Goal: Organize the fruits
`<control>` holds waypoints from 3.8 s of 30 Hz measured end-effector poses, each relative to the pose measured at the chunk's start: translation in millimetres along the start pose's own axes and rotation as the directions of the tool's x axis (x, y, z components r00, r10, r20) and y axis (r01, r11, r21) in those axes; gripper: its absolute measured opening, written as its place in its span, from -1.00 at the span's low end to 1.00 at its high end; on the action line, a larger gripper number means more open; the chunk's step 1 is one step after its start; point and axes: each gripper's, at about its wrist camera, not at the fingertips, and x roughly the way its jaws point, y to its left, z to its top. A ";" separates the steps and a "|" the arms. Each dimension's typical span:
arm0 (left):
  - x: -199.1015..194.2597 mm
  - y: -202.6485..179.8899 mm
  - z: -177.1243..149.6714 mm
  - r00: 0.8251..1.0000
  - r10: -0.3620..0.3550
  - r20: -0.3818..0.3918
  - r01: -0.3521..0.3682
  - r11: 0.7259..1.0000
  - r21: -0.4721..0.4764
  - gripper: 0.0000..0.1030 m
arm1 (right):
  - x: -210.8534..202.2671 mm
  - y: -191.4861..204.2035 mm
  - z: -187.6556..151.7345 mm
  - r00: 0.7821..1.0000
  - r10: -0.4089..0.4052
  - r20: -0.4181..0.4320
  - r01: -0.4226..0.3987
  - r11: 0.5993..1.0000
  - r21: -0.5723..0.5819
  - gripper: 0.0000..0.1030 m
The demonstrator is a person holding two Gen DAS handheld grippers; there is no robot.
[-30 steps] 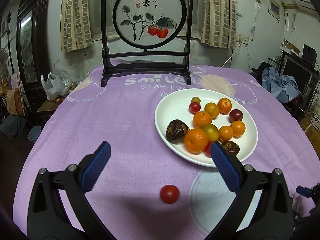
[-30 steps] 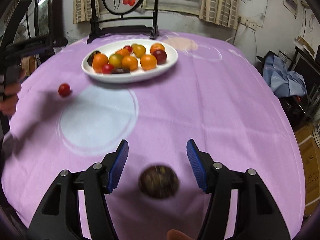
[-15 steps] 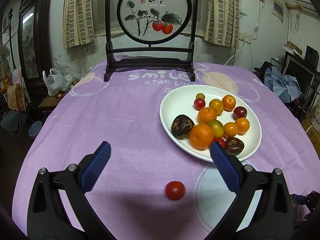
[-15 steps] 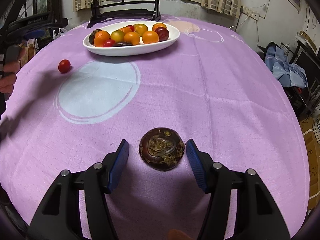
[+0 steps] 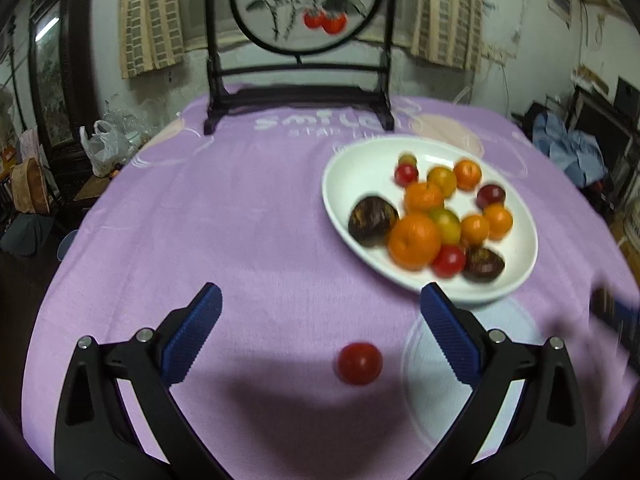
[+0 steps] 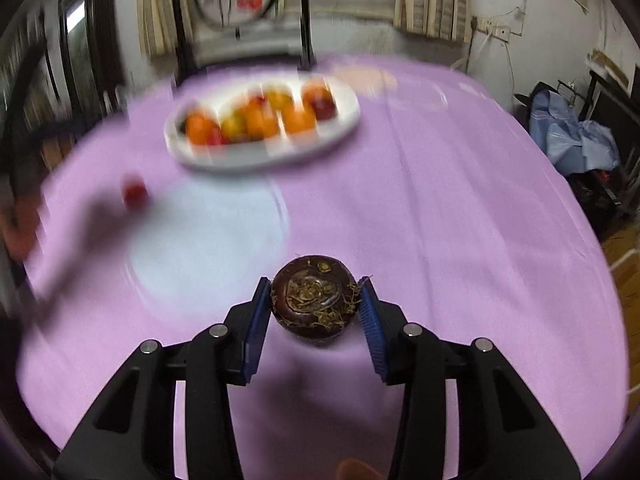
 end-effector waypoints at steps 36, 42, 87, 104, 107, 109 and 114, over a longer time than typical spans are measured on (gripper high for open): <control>29.6 -31.4 -40.4 0.992 -0.018 -0.127 0.042 0.981 0.189 -0.43 | 30.5 -6.6 39.5 0.990 0.106 0.095 -0.120 0.981 0.153 -0.15; 7.5 -31.1 -26.0 0.996 -0.070 -0.048 0.077 0.986 0.149 -0.43 | 28.3 -4.2 39.6 0.986 0.127 0.111 -0.142 0.979 0.143 -0.14; -27.0 -38.7 -20.0 0.997 0.004 0.076 -0.012 0.994 0.112 0.96 | 11.6 15.6 27.1 0.978 0.153 0.144 -0.117 0.966 -0.232 0.97; -32.9 -28.2 -31.8 0.998 -0.007 0.068 0.000 0.996 0.093 0.96 | 14.4 8.9 17.6 0.986 0.124 0.110 -0.098 0.971 -0.218 0.97; -32.8 -29.2 -32.8 0.998 -0.003 0.070 -0.004 0.995 0.100 0.96 | 14.4 8.9 17.2 0.986 0.123 0.110 -0.097 0.971 -0.217 0.97; -32.7 -29.8 -33.4 0.997 0.002 0.071 -0.009 0.995 0.104 0.96 | 15.1 9.6 17.0 0.987 0.121 0.107 -0.096 0.971 -0.219 0.97; -30.2 -28.9 -33.3 0.998 0.010 0.058 -0.016 0.995 0.094 0.96 | 16.4 11.4 16.3 0.988 0.115 0.106 -0.088 0.969 -0.229 0.97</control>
